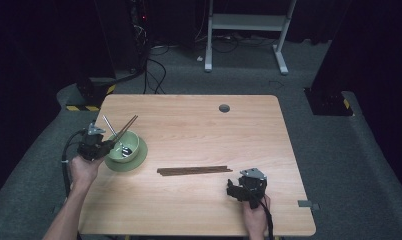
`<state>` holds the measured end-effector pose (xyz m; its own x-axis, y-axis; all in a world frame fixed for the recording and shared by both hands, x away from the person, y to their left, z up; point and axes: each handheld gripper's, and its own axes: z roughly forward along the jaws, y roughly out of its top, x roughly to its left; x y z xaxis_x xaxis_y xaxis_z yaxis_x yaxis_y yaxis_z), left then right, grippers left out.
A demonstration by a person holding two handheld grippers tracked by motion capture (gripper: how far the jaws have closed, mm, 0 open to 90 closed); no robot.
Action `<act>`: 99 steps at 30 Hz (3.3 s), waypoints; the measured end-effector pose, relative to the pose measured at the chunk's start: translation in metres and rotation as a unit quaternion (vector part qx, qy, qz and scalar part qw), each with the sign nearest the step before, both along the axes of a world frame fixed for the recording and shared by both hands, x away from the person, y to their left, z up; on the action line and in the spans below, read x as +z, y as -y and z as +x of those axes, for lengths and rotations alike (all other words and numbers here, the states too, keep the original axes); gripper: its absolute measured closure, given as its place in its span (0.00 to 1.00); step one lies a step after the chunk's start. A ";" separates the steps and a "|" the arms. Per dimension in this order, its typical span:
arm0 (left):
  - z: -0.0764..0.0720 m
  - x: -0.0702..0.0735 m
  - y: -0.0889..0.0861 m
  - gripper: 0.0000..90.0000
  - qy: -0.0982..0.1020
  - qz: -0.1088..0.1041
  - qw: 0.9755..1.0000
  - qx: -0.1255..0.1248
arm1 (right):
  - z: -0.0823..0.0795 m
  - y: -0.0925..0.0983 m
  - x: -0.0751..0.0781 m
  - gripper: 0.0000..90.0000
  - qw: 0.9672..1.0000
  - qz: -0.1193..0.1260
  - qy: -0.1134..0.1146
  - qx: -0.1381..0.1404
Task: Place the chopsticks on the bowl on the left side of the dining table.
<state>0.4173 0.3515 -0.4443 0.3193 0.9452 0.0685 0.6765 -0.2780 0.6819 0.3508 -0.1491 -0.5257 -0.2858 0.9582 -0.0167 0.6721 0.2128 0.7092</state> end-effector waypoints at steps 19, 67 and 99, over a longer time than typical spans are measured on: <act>0.005 0.011 0.004 0.64 0.019 -0.039 0.999 0.010 | 0.000 0.000 0.000 0.15 1.000 -0.001 0.001 0.001; 0.059 0.013 0.030 0.24 0.000 -0.093 0.995 0.026 | 0.000 0.000 0.000 0.15 1.000 0.000 0.000 0.000; 0.079 -0.010 0.027 0.18 -0.031 -0.110 0.992 0.046 | 0.000 0.000 0.000 0.15 1.000 0.000 0.000 0.000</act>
